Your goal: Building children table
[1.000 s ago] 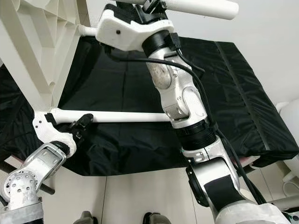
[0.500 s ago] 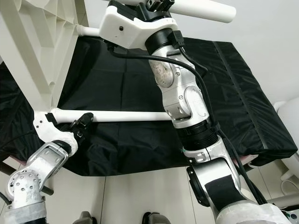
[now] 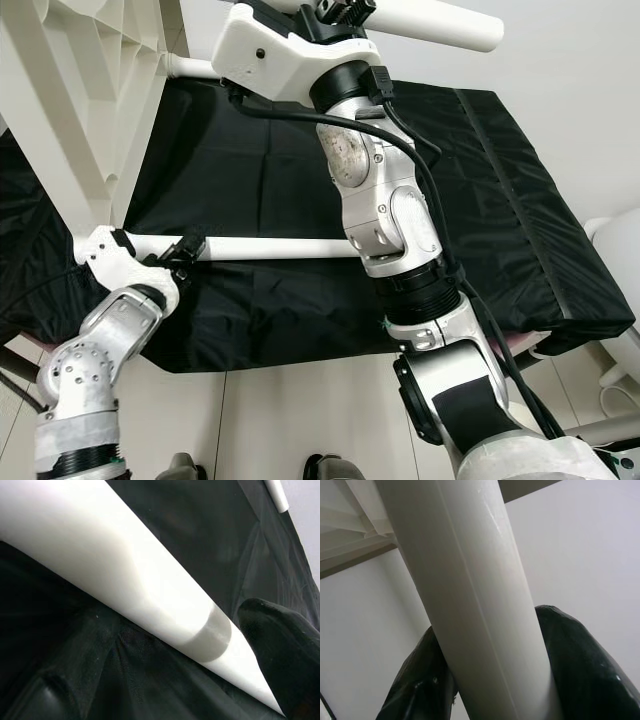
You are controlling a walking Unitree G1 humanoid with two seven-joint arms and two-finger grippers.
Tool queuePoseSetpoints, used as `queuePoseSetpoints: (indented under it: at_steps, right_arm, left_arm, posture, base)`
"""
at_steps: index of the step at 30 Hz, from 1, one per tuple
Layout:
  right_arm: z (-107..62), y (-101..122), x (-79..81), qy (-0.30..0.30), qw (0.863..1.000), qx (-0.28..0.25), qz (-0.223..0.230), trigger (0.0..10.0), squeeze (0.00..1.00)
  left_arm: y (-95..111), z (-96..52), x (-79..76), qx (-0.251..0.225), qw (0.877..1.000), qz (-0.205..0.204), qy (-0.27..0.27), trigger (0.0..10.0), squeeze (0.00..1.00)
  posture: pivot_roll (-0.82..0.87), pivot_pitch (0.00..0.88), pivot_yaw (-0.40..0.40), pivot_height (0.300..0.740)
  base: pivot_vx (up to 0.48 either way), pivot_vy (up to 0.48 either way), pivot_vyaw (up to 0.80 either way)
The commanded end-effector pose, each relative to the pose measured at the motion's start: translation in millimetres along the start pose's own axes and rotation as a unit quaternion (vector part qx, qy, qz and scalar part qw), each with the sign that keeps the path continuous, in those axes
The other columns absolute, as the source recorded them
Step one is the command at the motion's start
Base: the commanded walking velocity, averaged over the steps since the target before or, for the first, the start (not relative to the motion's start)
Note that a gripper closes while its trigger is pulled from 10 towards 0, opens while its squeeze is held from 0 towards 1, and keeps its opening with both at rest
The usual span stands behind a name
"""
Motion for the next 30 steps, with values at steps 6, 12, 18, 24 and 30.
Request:
queuePoseSetpoints:
  at_steps: [6,12,18,24,30]
  right_arm:
    - [0.8,-3,-41.5,-0.083,0.993,0.017,0.080,0.0,0.00]
    - [0.0,-5,-52.3,-0.107,0.990,0.026,0.090,0.0,0.00]
    - [-1.3,-8,-59.4,-0.121,0.986,0.037,0.109,0.0,0.00]
    - [-1.6,-11,-65.2,-0.132,0.982,0.042,0.125,0.0,0.00]
    - [-1.2,-21,-77.4,-0.167,0.962,0.055,0.208,0.0,0.00]
  left_arm:
    - [-5,5.2,-29.6,-0.003,0.999,-0.004,-0.039,10.0,0.00]
    - [0,6.0,-42.2,-0.019,0.998,0.000,-0.055,10.0,0.00]
    - [18,5.8,-51.4,-0.068,0.996,-0.019,-0.063,10.0,0.00]
    - [36,7.5,-52.5,-0.114,0.990,-0.057,-0.057,10.0,0.00]
    - [43,12.0,-48.1,-0.135,0.989,-0.047,-0.031,10.0,0.00]
  posture:
    - [0.01,0.144,-0.032,0.740]
    - [0.01,0.149,-0.030,0.740]
    - [0.00,0.153,-0.032,0.740]
    - [0.00,0.156,-0.034,0.740]
    - [0.00,0.154,-0.035,0.740]
  base:
    - [0.000,0.000,0.00]
    - [0.000,0.000,0.00]
    - [0.000,0.000,0.00]
    - [0.000,0.000,0.00]
    - [0.000,0.000,0.00]
Point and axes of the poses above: a point about 5 cm out from each wrist's last joint towards the gripper, its own z axis pointing out of the wrist towards the gripper, its own y axis along the axis of the wrist's last joint, x = y × z, the point moved 6 cm from there along z, pointing out of the wrist towards the gripper, and after that the axes turned 14 degrees about z, right-handed, at the moved point
